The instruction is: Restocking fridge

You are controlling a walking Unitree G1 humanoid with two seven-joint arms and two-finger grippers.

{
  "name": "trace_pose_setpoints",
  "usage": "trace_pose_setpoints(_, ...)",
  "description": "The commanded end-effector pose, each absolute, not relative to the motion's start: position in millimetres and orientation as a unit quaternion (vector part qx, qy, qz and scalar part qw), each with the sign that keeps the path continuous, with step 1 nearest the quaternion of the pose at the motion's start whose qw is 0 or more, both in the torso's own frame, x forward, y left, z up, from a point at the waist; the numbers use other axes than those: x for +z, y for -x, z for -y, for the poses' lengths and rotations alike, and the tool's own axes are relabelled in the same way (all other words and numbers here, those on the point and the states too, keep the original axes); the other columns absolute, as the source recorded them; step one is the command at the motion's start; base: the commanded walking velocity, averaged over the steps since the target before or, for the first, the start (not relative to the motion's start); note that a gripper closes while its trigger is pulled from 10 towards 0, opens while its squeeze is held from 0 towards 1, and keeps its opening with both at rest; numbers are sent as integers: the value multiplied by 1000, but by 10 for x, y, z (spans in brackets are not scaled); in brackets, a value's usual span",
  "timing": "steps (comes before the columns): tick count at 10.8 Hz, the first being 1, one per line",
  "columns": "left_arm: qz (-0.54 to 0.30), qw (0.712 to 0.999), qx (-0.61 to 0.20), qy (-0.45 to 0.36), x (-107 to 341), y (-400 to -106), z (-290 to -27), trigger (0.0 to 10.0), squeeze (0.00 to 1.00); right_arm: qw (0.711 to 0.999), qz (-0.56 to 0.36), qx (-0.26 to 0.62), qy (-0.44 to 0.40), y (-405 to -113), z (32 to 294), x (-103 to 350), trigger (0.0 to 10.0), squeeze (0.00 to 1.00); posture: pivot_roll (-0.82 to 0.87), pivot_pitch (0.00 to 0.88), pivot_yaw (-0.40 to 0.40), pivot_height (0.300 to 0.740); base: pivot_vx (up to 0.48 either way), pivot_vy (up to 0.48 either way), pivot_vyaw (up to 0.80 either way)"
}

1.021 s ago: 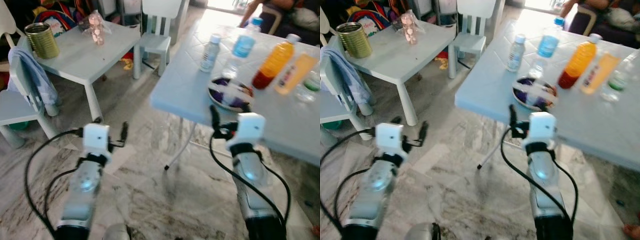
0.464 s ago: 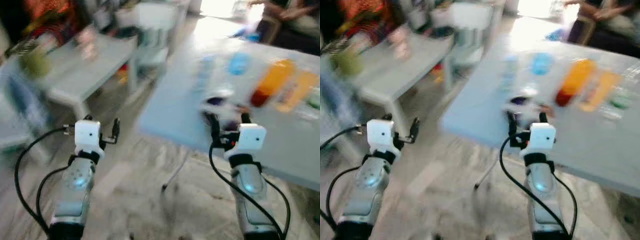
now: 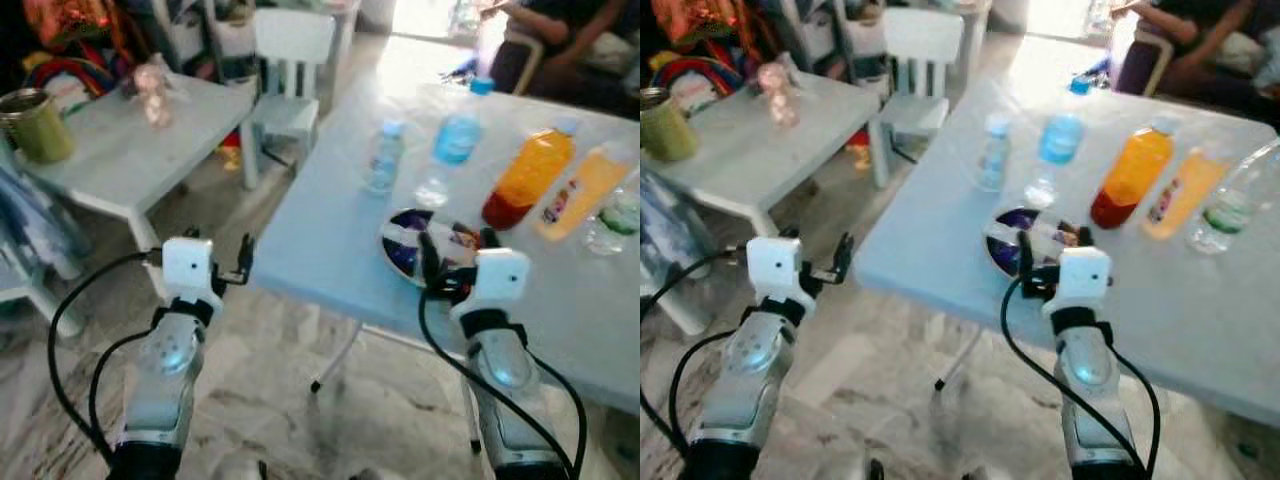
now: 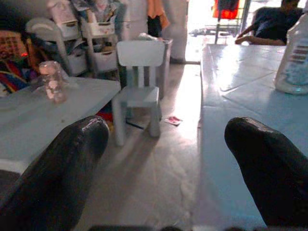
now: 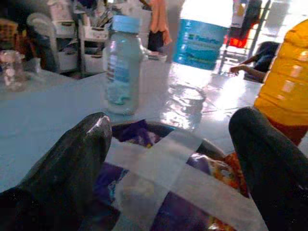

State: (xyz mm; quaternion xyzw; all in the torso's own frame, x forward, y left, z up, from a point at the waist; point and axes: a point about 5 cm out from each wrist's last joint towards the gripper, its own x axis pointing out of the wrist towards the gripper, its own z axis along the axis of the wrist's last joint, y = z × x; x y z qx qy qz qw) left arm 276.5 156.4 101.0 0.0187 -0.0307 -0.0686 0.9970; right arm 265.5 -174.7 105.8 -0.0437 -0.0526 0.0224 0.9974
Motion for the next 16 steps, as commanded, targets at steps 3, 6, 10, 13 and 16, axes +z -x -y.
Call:
trace_pose_setpoints(3, 20, 997, -75, -17, 967, -2744, -1516, 10000, 0, 994, 38, 75, 64, -2684, 1799, 1067, 10000, 0, 77, 45, -33, 740, 0, 0, 0)
trace_pose_setpoints(6, 15, 997, -78, -15, 965, -2748, -1484, 10000, 0, 991, 12, 106, 85, -2583, 1795, 966, 10000, 0, 75, 48, -38, 740, 0, 0, 0)
trace_pose_setpoints(10, 6, 996, -87, -17, 947, -2753, -1437, 10000, 0, 965, -44, 232, 114, -2497, 1853, 873, 10000, 0, 74, 46, -37, 740, 0, 0, 0)
trace_pose_setpoints(13, -5, 995, -96, -21, 920, -2723, -1416, 10000, 0, 940, -91, 298, 138, -2415, 2021, 775, 0, 0, 84, 54, -28, 740, 0, 0, 0)
trace_pose_setpoints(16, -8, 995, -98, -27, 930, -2741, -1435, 10000, 0, 914, -110, 341, 193, -2505, 2186, 827, 0, 0, 91, 56, -23, 740, 0, 0, 0)
